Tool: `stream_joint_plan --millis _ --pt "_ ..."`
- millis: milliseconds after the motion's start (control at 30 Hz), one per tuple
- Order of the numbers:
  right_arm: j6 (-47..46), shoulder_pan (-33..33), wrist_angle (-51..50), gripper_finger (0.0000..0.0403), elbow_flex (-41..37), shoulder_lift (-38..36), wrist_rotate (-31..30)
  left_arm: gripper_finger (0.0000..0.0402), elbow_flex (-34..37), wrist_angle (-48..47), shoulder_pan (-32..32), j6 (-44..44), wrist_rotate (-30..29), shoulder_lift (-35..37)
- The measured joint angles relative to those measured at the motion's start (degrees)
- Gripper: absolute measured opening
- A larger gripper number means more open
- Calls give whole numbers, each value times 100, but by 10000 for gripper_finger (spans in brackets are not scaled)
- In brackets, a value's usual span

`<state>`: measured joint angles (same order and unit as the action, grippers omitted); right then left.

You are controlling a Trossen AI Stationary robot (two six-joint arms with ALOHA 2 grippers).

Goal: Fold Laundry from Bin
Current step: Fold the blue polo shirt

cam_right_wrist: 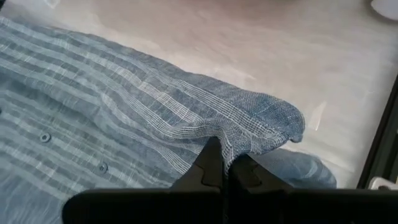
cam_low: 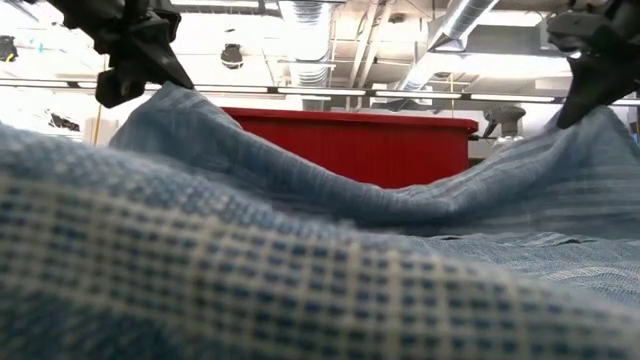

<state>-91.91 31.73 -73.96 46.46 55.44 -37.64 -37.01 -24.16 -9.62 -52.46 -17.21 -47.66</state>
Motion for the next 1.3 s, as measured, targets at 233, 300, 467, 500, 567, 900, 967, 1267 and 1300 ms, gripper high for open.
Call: stream_joint_plan --millis 233,300,467,500,567,900,967,1267,1300 --pt "-570 610 -4 18 4 554 473 0 0 -423 -439 -415 -138 -33" --pt "-811 755 -103 18 4 743 478 0 -2 -480 -545 -463 -228 -33" --pt "-1603 873 -599 22 4 1146 551 0 0 -584 -669 -578 -232 -113" --pt "-1652 874 -615 29 4 1207 597 0 0 -647 -703 -578 -218 -137" --pt "-1658 872 -598 39 4 1306 675 0 0 -736 -769 -588 -215 -229" --pt "-1277 912 -65 43 4 1424 717 1 -2 -416 -786 -525 49 -880" --pt "-1266 911 -69 61 4 1396 813 6 -1 -426 -784 -476 67 -925" --pt "-1269 1068 41 207 4 1388 901 101 -1 -422 -784 329 827 -951" --pt "-1266 1084 60 220 4 1388 799 115 0 -424 -784 394 923 -951"
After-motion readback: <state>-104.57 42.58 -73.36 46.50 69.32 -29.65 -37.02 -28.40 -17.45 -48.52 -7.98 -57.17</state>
